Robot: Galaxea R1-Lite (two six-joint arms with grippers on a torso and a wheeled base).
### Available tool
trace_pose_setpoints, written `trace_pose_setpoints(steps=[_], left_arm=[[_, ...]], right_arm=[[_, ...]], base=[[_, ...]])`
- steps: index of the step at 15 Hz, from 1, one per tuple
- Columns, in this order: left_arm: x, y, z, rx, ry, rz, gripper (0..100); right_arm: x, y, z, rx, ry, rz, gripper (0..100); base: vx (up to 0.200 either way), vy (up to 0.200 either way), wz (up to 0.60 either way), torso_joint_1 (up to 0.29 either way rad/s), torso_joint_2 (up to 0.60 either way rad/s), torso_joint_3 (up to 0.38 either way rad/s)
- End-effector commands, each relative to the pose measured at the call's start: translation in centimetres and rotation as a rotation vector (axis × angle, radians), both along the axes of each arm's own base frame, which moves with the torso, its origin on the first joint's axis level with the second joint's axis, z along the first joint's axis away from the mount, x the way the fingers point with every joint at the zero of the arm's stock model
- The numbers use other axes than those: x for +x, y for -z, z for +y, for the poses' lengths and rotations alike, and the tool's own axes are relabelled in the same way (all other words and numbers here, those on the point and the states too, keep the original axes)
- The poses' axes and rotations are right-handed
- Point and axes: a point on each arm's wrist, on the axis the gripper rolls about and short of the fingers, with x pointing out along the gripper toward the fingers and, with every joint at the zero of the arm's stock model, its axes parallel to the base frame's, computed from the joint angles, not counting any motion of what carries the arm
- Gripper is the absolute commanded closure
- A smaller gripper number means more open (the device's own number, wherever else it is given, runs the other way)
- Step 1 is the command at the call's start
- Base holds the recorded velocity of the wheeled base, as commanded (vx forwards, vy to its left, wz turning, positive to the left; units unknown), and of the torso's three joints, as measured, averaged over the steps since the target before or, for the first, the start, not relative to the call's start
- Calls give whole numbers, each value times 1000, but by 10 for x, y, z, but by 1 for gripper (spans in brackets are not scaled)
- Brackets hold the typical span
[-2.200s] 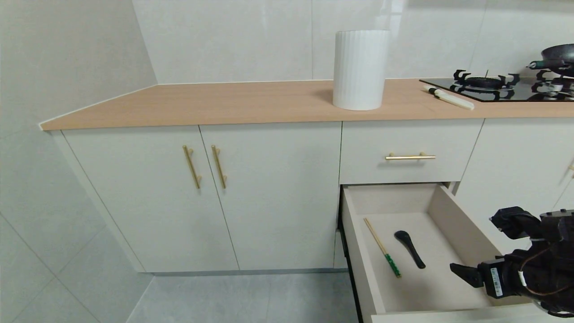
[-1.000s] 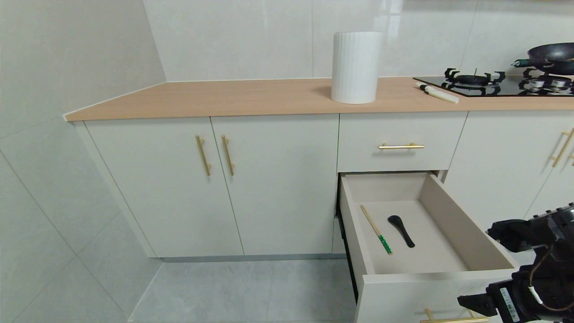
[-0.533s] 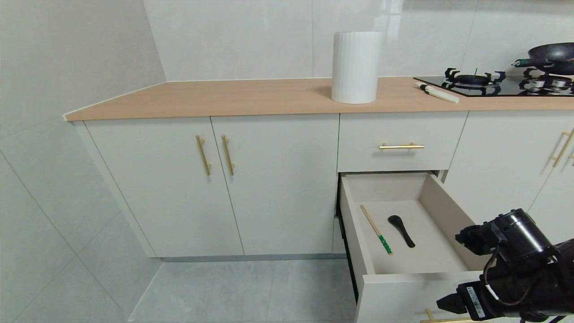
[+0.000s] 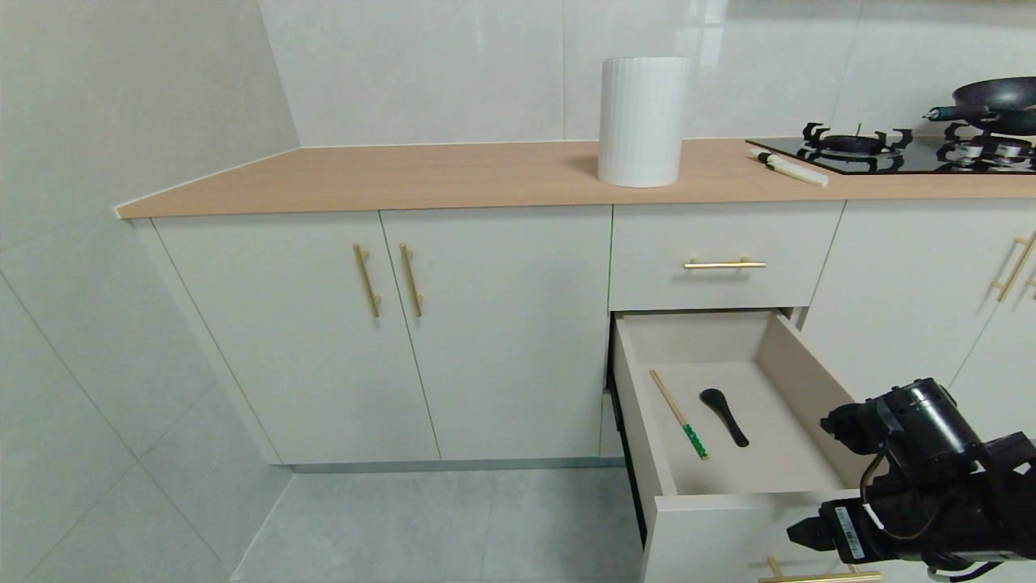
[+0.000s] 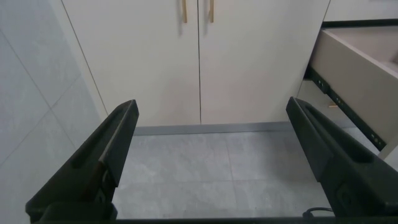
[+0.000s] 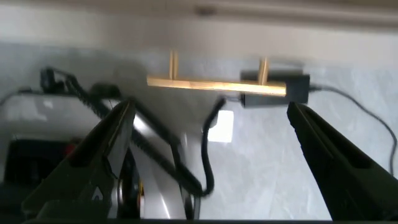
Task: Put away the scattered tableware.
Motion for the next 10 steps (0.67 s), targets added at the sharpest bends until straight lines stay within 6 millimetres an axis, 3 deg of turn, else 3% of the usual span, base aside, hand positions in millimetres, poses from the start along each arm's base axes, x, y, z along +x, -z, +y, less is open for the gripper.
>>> trace_pose_setpoints(steps=[1,5,10], left_arm=[[0,0,0,-1,0,0,0],[0,0,0,1,0,0,0],[0,0,0,-1,0,0,0]], right_arm=[[5,15,-6,-6,28,15,0],[16,24,-13,7,70,-45,0],[23,21,-14,21,77,-103,0]], base=[[0,0,0,0,0,0],[0,0,0,0,0,0],[0,0,0,0,0,0]])
